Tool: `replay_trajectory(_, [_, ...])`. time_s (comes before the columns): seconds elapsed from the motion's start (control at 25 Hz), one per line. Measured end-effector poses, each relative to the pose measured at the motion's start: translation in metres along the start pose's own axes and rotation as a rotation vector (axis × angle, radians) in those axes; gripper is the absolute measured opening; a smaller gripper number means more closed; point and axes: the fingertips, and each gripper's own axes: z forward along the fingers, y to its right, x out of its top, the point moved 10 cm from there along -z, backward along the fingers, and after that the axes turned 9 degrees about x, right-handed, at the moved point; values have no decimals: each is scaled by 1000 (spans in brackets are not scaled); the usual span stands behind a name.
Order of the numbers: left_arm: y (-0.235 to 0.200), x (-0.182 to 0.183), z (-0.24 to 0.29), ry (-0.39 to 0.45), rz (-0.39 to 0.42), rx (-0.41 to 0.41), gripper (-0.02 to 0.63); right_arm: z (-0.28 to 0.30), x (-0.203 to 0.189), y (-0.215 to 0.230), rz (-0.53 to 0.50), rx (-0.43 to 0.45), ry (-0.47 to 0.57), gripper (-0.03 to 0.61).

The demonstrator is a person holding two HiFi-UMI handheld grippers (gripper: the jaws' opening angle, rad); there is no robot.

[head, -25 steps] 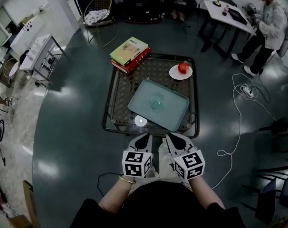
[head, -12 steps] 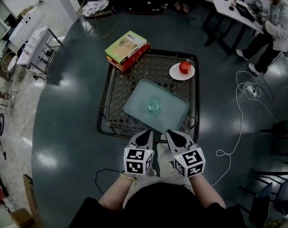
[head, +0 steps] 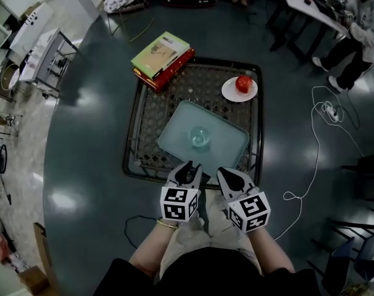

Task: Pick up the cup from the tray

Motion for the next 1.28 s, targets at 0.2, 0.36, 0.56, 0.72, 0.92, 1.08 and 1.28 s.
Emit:
replay_trajectory(0.2, [-4, -4, 26, -21, 52, 12, 183, 9, -3, 9, 26, 0, -5, 5])
replay_trajectory(0.36, [-5, -6, 47, -38, 63, 16, 233, 14, -5, 12, 41, 4, -8, 5])
replay_trajectory(0.56, [-10, -7, 76, -75, 63, 45, 274, 20, -10, 18, 59, 12, -20, 5])
replay_trajectory(0.72, [-11, -9, 94, -85, 87, 65, 310, 22, -16, 21, 72, 18, -34, 5])
replay_trajectory(0.92, [-13, -11, 115, -84, 84, 78, 351, 23, -21, 27, 84, 14, -43, 5])
replay_trajectory(1.08, [-13, -9, 124, -91, 99, 101, 363, 23, -24, 31, 92, 16, -50, 5])
replay_trajectory(1.28, [-16, -9, 134, -82, 103, 112, 365, 24, -27, 33, 102, 17, -60, 5])
